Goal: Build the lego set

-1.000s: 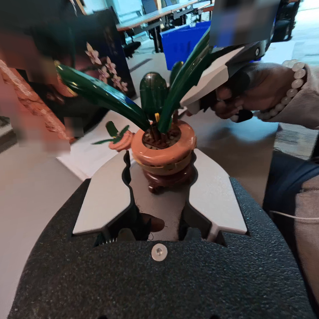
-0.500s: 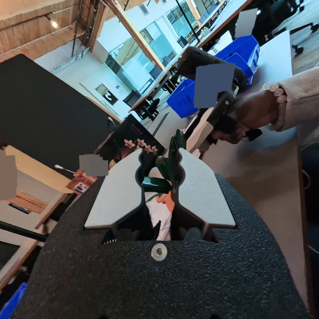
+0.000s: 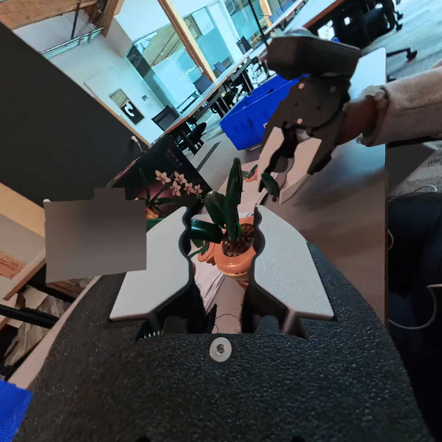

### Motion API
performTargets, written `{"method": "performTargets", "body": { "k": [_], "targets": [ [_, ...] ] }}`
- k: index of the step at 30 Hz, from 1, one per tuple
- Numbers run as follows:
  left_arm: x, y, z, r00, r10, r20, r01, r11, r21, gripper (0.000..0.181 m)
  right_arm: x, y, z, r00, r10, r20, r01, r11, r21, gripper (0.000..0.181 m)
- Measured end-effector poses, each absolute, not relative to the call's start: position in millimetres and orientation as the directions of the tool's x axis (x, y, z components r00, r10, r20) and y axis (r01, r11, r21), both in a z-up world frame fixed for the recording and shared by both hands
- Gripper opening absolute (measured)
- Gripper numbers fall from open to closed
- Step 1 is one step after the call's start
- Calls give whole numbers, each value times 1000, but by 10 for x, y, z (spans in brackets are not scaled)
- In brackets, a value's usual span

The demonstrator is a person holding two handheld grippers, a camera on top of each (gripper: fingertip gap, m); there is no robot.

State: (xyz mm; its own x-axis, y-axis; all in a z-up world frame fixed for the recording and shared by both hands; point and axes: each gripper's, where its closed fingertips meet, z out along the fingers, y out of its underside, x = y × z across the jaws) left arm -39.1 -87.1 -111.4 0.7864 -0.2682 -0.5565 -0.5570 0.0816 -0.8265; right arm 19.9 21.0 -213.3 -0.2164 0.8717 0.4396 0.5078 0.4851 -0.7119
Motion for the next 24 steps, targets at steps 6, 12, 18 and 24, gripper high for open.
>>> {"method": "performTargets", "body": {
  "k": [6, 12, 18, 24],
  "targets": [
    [-463, -929, -1233, 860, -244, -448, -454, 36, -891, 48, 305, 397, -2173, -282, 702, 653, 586, 665, -462, 34],
    [-575, -836, -1672, 913, -266, -308, -349, -123, -929, 87, 263, 296, -2298, -322, 715, 621, 529, 680, -508, 34],
    [-650, -755, -1990, 888, -379, -261, -362, -226, -904, 91, 330, 249, -2334, -302, 869, 393, 446, 493, -747, 42],
    [-644, -652, -2065, 867, -449, -215, -358, -260, -897, 90, 351, 180, -2285, -322, 888, 327, 413, 443, -796, 39]
  ]
}}
